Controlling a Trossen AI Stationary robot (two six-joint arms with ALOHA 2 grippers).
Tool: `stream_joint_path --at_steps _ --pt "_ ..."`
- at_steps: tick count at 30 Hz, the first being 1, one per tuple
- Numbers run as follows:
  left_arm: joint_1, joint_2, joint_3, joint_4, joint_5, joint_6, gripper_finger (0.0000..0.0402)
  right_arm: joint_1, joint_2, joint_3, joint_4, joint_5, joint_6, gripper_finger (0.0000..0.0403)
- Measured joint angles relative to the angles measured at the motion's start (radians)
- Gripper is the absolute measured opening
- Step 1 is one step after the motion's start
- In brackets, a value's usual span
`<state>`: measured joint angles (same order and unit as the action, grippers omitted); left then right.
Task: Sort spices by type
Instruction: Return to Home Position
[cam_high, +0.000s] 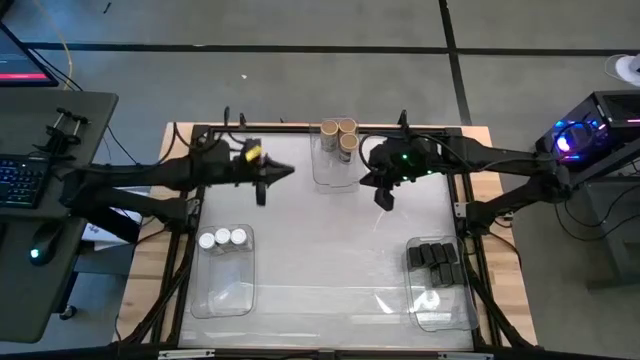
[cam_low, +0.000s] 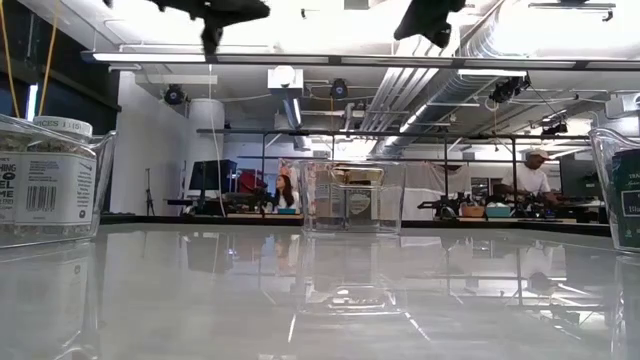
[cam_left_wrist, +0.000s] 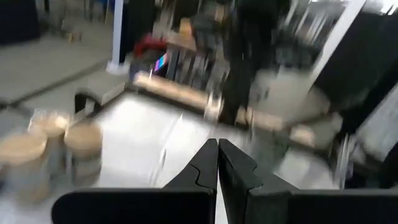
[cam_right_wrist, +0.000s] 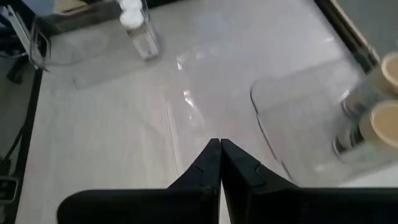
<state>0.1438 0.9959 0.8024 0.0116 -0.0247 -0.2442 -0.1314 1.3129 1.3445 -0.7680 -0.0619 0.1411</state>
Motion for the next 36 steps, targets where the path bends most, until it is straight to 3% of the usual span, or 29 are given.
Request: stream_joint_path --at_steps 4,9,12,18,23,27,31,36 --pt "0.106 0.024 -0.086 0.234 0.125 -0.06 0.0 0.0 -0.046 0.0 -0.099 0.0 0.029 0.0" --pt "0.151 -0.109 -0.225 0.289 0.158 -0.133 0.0 0.001 -0.131 0.0 -0.172 0.019 0.13 0.0" --pt "0.138 -0.249 -0.325 0.283 0.112 -0.166 0.0 0.01 -0.18 0.0 -0.162 0.059 0.197 0.0" --pt "0.09 -0.578 -0.499 0.292 -0.082 -0.217 0.0 0.014 -0.205 0.0 -0.038 0.137 0.244 0.0" --pt "0.054 -0.755 -0.6 0.305 -0.127 -0.247 0.0 0.003 -0.158 0.0 0.082 0.137 0.225 0.0" --pt "0.041 -0.804 -0.666 0.309 -0.163 -0.267 0.0 -0.008 -0.111 0.0 0.129 0.125 0.259 0.0" --pt "0.034 -0.798 -0.781 0.477 -0.173 -0.321 0.0 -0.015 -0.077 0.0 0.136 0.074 0.3 0.0" --pt "0.009 -0.781 -0.791 0.464 -0.181 -0.344 0.0 -0.018 -0.075 0.0 0.115 0.065 0.293 0.0"
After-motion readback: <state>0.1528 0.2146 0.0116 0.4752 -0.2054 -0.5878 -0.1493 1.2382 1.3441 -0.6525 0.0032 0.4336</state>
